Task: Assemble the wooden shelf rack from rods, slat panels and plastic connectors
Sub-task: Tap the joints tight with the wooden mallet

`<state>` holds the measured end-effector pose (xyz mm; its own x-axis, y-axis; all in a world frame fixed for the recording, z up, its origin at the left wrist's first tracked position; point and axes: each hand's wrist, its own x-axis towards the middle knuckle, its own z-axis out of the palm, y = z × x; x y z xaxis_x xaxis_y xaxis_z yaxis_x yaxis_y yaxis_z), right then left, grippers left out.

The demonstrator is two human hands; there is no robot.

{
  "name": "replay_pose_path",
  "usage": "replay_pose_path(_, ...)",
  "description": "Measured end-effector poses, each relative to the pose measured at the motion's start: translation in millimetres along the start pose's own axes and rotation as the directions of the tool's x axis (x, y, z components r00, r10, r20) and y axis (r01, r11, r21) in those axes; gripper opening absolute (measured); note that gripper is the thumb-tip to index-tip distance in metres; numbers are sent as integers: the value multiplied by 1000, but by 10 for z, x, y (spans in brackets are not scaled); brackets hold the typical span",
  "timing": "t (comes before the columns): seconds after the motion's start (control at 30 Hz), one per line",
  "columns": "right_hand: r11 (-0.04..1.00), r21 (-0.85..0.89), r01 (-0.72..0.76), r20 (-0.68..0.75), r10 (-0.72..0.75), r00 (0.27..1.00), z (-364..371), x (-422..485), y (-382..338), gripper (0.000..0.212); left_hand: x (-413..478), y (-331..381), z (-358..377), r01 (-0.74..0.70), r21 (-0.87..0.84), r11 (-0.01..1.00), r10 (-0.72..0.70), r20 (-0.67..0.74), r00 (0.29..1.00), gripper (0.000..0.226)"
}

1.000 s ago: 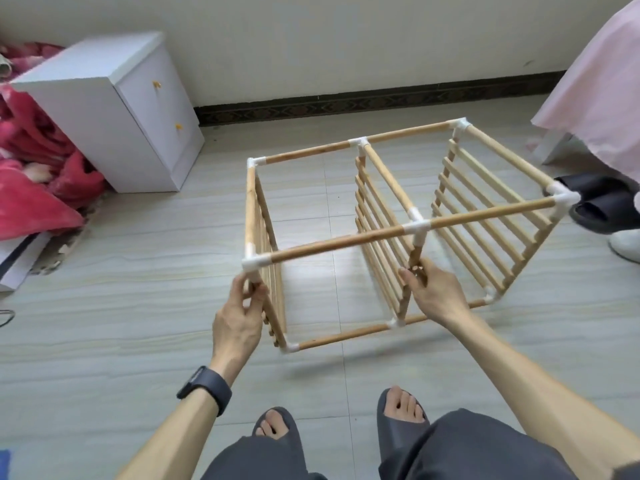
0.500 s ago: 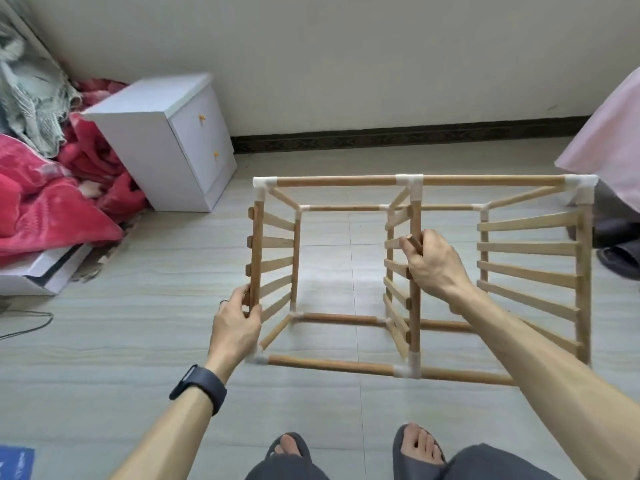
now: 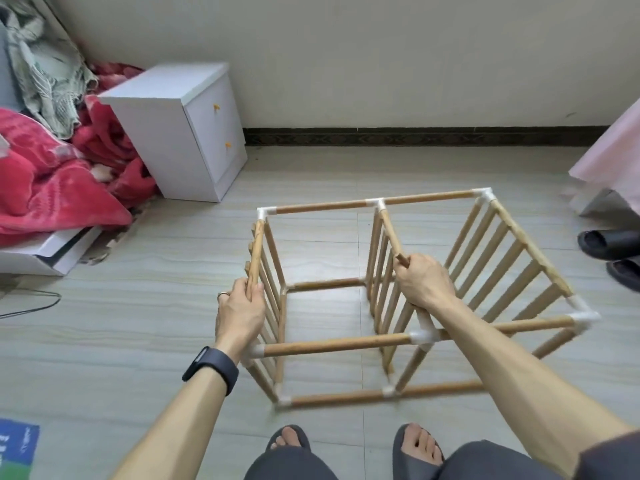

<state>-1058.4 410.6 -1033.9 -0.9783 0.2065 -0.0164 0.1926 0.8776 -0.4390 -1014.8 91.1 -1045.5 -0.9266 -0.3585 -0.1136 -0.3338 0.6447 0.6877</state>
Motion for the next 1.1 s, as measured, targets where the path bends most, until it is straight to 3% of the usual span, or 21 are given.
replay_pose_path(0.17,999,35,-21,-44,23,999,85,-167,9,46,52,-94,-77,-72,27,997,71,30,997,29)
replay_pose_path(0.3,998,-16,67,-90,-69,994,-19,-255,60,54,23,-100,-60,-87,28,996,86,35,996,29)
replay_pose_path(0.43,970,-119,211,-323,-239,916,-332,-412,100,57,-29,-104,-59,-66,54,996,65,31,997,34)
replay_pose_path(0.5,974,-125,191,-403,-226,887,-542,-534,163,58,-89,-49,-87,-62,135,989,64,-11,998,39)
replay_pose_path(0.57,988,-18,152,-406,-146,902,-744,-703,253,67,-203,48,-94,-204,339,918,256,-113,960,46)
replay_pose_path(0.63,964,196,179,-409,-85,908,-876,-909,311,73,-374,195,-29,-506,433,746,589,-74,805,48)
replay_pose_path(0.67,934,288,211,-426,-72,902,-910,-1013,338,70,-476,295,44,-645,412,643,703,15,711,51)
replay_pose_path(0.73,851,474,226,-399,-21,917,-921,-1192,371,59,-680,501,259,-822,304,481,779,280,560,60)
replay_pose_path(0.8,685,714,146,-262,67,963,-902,-1296,388,44,-846,691,517,-909,253,332,747,518,417,61)
replay_pose_path(0.87,479,878,23,-84,106,991,-899,-1367,420,33,-910,825,718,-948,229,221,698,641,318,54)
replay_pose_path(0.97,247,965,-93,71,95,993,-882,-1489,501,36,-784,866,862,-952,263,159,719,630,294,47)
replay_pose_path(1.1,15,990,-137,135,85,987,-812,-1630,641,35,-535,840,880,-902,336,272,724,545,422,49)
